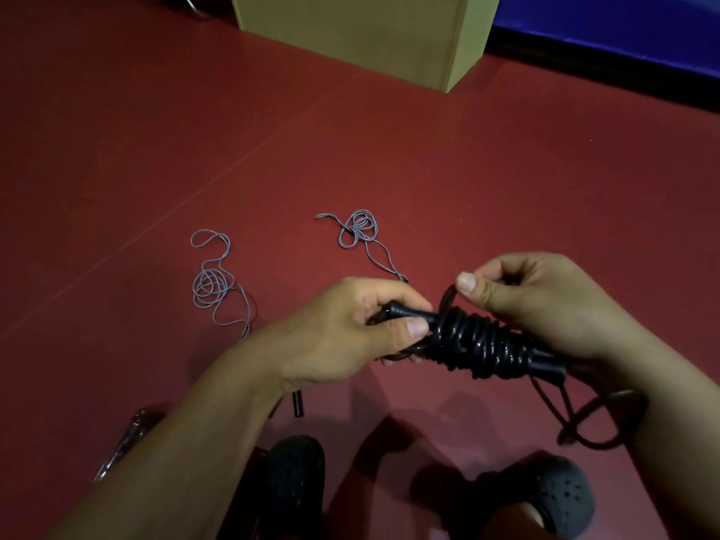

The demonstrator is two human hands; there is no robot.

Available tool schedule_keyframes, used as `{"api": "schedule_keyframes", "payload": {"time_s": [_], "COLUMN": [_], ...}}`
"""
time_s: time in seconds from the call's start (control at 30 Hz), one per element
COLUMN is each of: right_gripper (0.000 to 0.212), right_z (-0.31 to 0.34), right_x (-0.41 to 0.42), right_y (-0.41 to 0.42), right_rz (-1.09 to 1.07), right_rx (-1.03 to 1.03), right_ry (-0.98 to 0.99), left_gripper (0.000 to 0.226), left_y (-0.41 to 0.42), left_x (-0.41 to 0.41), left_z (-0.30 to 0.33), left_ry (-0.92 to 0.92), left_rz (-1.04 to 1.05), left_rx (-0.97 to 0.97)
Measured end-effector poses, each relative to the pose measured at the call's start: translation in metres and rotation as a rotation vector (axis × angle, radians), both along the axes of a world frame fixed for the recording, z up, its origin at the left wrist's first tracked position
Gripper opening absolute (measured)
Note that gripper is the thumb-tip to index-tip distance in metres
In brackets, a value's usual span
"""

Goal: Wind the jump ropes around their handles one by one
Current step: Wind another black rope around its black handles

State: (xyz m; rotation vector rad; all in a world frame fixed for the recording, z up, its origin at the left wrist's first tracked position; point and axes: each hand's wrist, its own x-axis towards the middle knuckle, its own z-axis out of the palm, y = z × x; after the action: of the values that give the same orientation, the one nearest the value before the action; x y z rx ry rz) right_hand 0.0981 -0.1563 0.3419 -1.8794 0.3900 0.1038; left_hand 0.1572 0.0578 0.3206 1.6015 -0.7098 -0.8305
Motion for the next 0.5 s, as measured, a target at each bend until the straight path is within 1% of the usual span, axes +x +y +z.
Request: {"api": "schedule_keyframes", "payload": {"time_s": [0.07,0.1,0.17,0.23,0.3,0.33,0.37,0.4,0.43,0.5], "right_gripper": [0.061,0.062,0.057,0.047,0.039,0.034,0.025,0.014,0.010,0.016], "right_z": [-0.002,-0.003,-0.004,-0.003,-0.004,-0.005,-0.009,-0.010,-0.013,-0.017], "right_x": [0.000,0.001,0.002,0.003,0.003,0.003,0.003,0.003,0.003,0.004], "right_y": [-0.005,-0.009,-0.015,-0.018,-0.014,-0.009,-0.004,0.004,0.011,0.027], "right_rz": [0.067,0.100,0.139,0.170,0.186,0.171,0.150,0.124,0.106,0.069], "right_rx": [0.144,0.264,0.494,0.594,0.605,0.569,0.503,0.429,0.376,0.354], "right_ry": [0.060,0.090,0.112,0.086,0.031,0.006,-0.030,-0.062,-0.089,-0.081], "left_gripper": [0.020,0.019,0.016,0.014,0.009,0.004,0.003,0.005,0.010,0.016], "left_y": [0.001,0.000,0.000,0.001,0.001,0.002,0.002,0.001,0.001,-0.002], "left_x": [0.000,-0.001,-0.001,-0.001,-0.001,-0.001,-0.001,-0.001,-0.002,-0.003], "left_z": [0.001,0.002,0.004,0.007,0.008,0.009,0.011,0.012,0.014,0.016], "left_ry": [0.041,0.060,0.091,0.122,0.160,0.172,0.182,0.197,0.219,0.262], "left_rz": [0.005,0.005,0.020,0.044,0.060,0.063,0.066,0.081,0.107,0.176], "left_rx": [-0.044,-0.068,-0.119,-0.163,-0.218,-0.242,-0.261,-0.273,-0.281,-0.289]}}
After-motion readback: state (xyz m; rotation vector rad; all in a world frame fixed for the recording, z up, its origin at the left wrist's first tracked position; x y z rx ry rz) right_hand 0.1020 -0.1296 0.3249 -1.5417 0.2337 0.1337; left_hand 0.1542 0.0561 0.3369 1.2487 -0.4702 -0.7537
